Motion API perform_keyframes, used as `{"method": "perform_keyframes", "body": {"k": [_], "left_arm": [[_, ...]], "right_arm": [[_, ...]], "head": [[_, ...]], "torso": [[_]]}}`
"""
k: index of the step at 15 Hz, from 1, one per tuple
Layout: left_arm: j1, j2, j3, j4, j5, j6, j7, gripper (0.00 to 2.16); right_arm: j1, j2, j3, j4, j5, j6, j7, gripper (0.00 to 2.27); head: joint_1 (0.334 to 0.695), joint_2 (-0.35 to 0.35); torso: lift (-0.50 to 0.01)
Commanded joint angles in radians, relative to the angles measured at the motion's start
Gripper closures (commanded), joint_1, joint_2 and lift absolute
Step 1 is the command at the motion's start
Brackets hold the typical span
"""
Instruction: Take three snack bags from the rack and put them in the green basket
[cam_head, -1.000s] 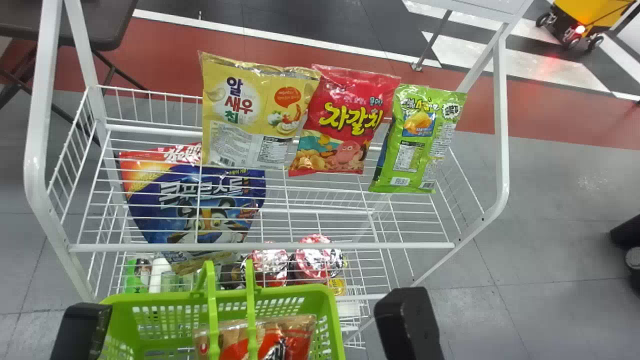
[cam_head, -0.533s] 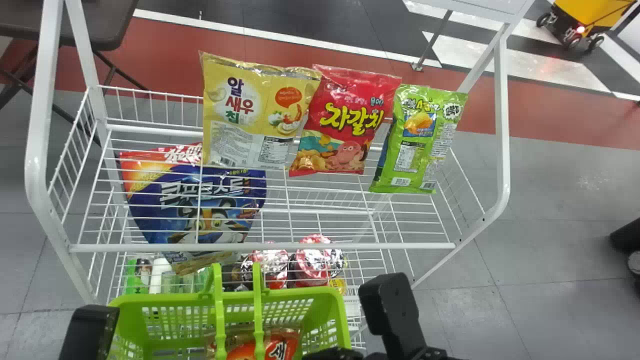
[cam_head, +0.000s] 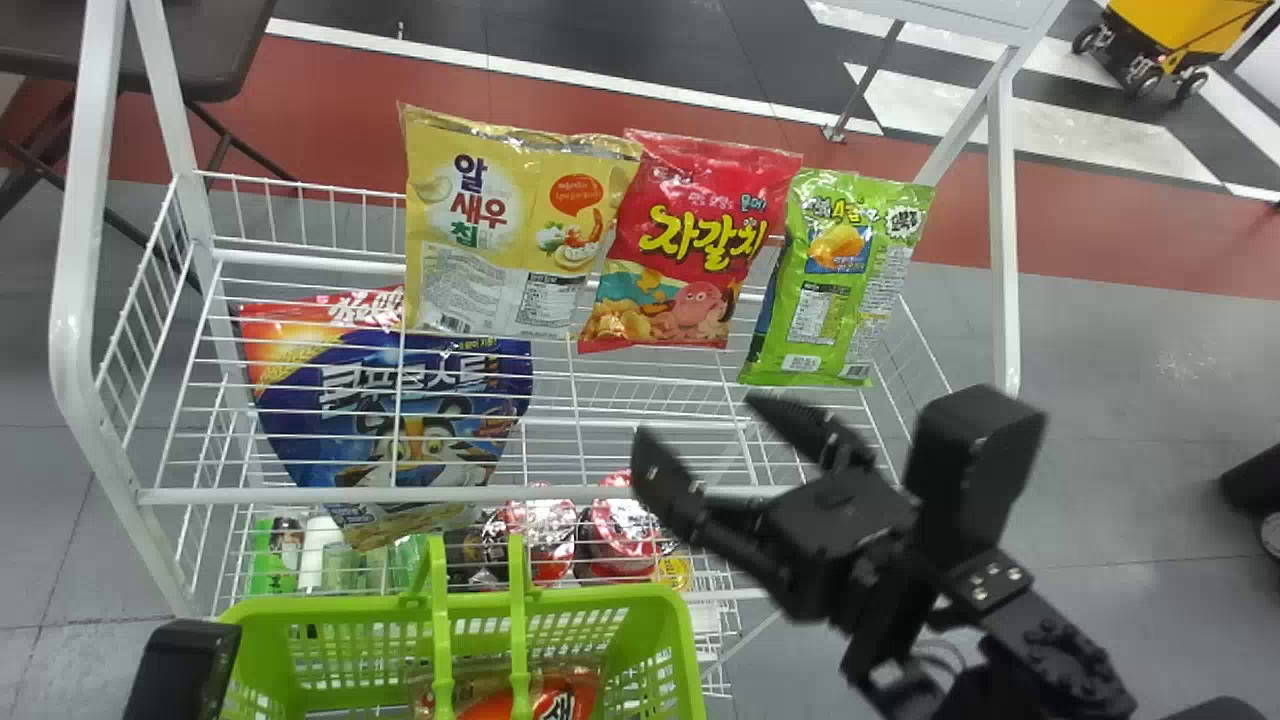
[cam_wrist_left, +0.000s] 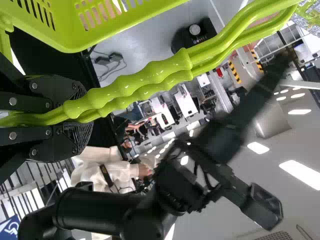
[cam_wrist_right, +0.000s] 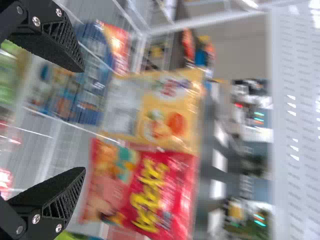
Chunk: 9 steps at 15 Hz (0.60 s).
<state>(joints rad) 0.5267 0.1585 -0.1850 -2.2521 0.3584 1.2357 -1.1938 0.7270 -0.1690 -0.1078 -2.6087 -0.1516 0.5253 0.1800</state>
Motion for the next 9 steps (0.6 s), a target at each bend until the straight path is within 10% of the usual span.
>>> {"method": "perform_keyframes", "body": {"k": [1, 9], "left_arm": [[-0.004, 0.003, -0.001, 0.0, -0.001, 0.0, 0.0, 1.93], [-0.014, 0.001, -0.002, 0.016, -0.006, 0.003, 0.006, 1.93]], "right_arm": [[-0.066, 0.002, -0.029, 0.133, -0.029, -0.231, -0.042, 0.19], [-0.439, 0.017, 0.016, 0.605, -0.031, -0.299, -0.068, 0.18]], "head": [[0.695, -0.35], [0.695, -0.35]], "torso": [[-0.015], [-0.015]]}}
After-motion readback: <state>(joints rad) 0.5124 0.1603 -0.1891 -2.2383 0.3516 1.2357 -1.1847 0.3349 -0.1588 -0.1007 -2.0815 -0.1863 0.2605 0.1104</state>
